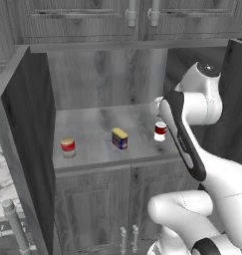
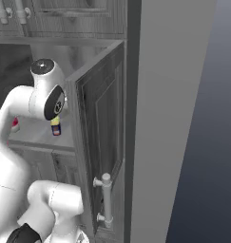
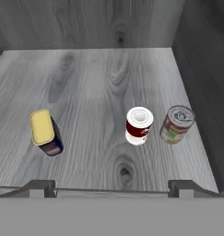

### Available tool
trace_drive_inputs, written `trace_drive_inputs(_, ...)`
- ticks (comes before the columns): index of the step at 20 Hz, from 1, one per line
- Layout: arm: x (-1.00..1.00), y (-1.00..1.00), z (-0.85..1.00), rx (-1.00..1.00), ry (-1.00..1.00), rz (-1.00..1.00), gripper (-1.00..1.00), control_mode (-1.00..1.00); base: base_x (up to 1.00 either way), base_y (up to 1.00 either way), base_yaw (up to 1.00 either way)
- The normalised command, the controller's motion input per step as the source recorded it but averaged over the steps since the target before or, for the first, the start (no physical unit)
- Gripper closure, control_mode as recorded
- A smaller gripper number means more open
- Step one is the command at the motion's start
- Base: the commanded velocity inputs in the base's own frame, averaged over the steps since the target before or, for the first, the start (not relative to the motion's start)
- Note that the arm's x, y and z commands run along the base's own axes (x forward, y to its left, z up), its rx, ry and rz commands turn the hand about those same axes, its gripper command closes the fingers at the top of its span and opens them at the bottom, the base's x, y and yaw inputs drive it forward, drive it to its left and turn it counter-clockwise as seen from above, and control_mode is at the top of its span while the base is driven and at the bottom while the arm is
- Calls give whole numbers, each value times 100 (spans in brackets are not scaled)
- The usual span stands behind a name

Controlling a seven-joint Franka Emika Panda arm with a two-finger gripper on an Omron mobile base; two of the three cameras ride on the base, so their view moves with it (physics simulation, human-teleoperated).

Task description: Stack two cans on top of the other two cans in the cabinet.

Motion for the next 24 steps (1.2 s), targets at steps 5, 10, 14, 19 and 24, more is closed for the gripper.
trace_drive_inputs(5, -34, 0, -25, 0, -36, -4, -100, -100, 0, 0, 0)
trace_drive_inputs(10, -3, 0, -8, 0, 0, -14, -100, -100, 0, 0, 0)
trace_drive_inputs(14, 0, -6, 0, 0, 13, -13, -100, -100, 0, 0, 0)
trace_drive_inputs(19, 0, -16, -10, 1, 16, -7, -100, -100, 0, 0, 0)
trace_drive_inputs(24, 13, -17, -27, 5, 2, 0, -100, -100, 0, 0, 0)
